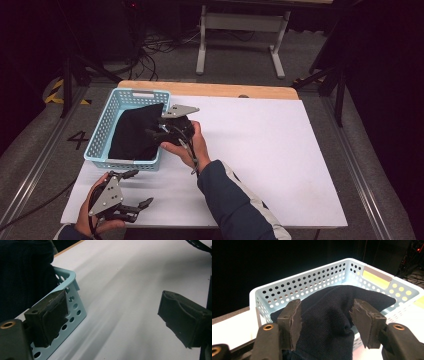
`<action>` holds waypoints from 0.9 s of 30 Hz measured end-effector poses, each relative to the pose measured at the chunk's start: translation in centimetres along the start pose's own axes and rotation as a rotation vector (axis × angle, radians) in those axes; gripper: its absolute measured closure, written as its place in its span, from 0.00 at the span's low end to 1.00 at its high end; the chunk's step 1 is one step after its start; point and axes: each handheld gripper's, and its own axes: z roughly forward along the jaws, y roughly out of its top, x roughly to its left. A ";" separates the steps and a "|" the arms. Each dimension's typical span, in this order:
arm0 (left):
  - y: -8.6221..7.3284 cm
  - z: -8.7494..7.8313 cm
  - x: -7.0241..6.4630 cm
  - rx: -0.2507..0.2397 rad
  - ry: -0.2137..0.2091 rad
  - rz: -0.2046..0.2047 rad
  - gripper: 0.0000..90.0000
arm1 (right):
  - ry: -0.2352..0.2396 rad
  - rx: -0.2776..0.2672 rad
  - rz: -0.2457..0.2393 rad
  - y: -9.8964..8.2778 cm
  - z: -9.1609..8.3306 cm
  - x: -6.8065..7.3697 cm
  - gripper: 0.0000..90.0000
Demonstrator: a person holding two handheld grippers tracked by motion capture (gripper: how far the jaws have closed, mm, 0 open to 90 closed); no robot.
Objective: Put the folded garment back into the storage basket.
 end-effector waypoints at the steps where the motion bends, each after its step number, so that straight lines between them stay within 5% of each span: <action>1: 0.0 0.0 0.0 0.002 0.001 0.001 0.11 | -0.004 0.001 -0.006 0.0 -0.1 0.0 0.45; 10: 0.0 0.1 0.0 0.011 0.004 0.002 0.11 | 0.001 -0.023 -0.015 0.1 -1.3 -0.3 0.41; 27: 0.0 0.3 0.0 0.019 0.004 0.006 0.11 | -0.070 -0.011 -0.107 0.5 -3.3 -0.3 0.36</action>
